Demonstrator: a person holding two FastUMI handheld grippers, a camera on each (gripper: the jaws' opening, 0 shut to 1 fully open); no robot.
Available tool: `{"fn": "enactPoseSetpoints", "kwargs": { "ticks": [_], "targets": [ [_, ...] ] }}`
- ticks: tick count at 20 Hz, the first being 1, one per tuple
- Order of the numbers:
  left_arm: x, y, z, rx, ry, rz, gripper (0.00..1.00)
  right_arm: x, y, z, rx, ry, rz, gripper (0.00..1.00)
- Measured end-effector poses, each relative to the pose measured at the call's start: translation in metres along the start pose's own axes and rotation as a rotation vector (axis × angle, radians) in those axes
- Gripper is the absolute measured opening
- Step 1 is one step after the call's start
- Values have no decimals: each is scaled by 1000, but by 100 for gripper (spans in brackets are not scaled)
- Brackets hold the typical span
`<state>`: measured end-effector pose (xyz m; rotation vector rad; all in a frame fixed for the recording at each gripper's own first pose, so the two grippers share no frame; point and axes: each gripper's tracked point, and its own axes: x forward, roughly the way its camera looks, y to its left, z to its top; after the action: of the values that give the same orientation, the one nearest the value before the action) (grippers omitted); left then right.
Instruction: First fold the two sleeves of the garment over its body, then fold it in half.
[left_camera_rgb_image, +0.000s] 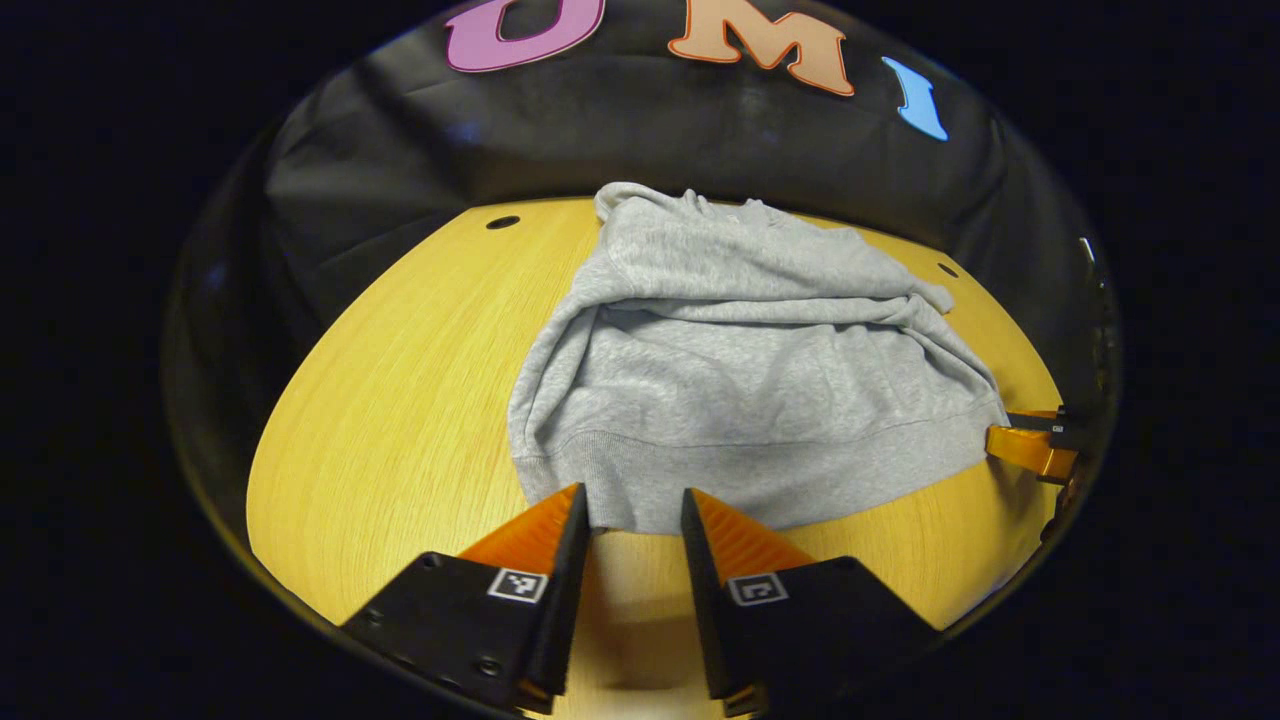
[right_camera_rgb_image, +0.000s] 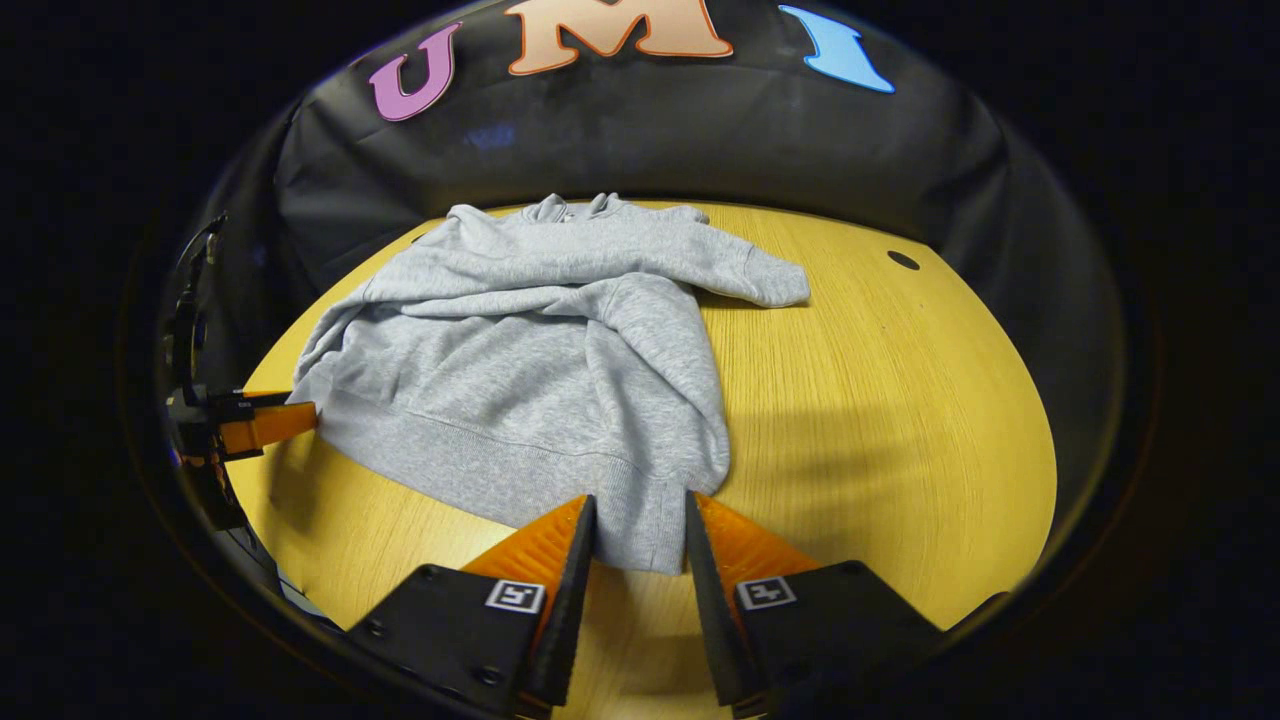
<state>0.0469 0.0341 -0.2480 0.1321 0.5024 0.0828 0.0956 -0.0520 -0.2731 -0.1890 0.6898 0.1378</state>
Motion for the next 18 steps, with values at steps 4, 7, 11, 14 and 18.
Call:
{"fn": "enactPoseSetpoints", "kwargs": {
  "ticks": [4,7,11,14,18],
  "targets": [
    [4,0,5,-32,-12,-12,10,2,4,2,34,3,6,17],
    [5,1,5,-58,-19,-8,0,1,4,3,45,0,-3,15],
    [5,1,7,-92,-13,-16,0,0,4,5,62,0,10,11],
    [3,-3,11,-184,-23,-56,0,-1,3,11,100,-12,12,3],
    [-2,-4,28,-236,-66,-94,0,-9,6,26,116,-47,25,3]
  ]
}}
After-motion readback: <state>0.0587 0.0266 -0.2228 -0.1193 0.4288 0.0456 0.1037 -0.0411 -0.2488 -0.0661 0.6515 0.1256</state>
